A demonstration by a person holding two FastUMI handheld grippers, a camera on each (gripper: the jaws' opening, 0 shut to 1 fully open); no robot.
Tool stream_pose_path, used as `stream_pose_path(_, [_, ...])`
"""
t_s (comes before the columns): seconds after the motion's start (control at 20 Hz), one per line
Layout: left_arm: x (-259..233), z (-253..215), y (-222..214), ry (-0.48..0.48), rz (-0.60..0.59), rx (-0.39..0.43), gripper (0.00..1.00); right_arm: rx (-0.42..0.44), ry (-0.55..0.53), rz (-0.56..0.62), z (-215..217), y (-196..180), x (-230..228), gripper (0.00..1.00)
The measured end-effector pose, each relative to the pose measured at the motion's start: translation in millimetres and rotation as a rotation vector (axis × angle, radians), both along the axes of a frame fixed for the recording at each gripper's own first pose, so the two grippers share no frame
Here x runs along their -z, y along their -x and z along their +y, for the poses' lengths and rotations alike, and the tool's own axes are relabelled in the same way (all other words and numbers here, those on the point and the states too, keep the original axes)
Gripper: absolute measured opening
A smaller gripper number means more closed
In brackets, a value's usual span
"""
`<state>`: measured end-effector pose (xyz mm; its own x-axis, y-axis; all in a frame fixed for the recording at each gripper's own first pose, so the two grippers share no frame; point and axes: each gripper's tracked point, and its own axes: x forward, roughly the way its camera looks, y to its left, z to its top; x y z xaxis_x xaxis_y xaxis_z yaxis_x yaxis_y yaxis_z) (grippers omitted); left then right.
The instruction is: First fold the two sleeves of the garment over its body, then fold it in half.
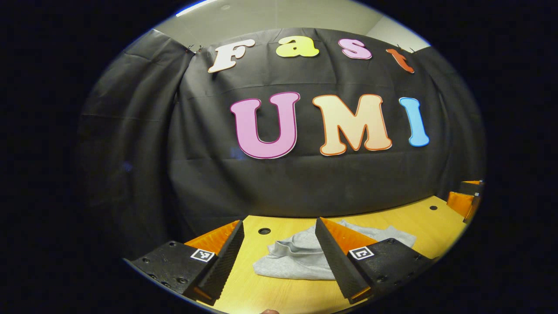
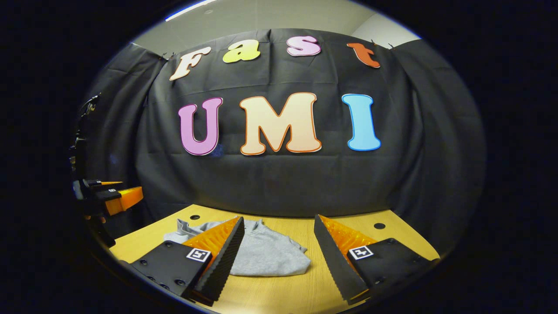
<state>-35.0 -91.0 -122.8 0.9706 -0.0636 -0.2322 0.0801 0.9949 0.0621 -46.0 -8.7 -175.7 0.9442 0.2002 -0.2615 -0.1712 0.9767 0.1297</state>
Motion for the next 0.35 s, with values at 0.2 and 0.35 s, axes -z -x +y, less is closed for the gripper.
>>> stream_pose_path(0.2, [-5, 6, 14, 0.019, -0.007, 0.017, 0.95, 0.035, -0.027, -0.044, 2, 17, -22, 0.99])
stream_pose_path(0.35, [-13, 12, 17, 0.01, -0.022, 0.034, 1.0, 0.052, -0.013, -0.079, 2, 17, -35, 0.99])
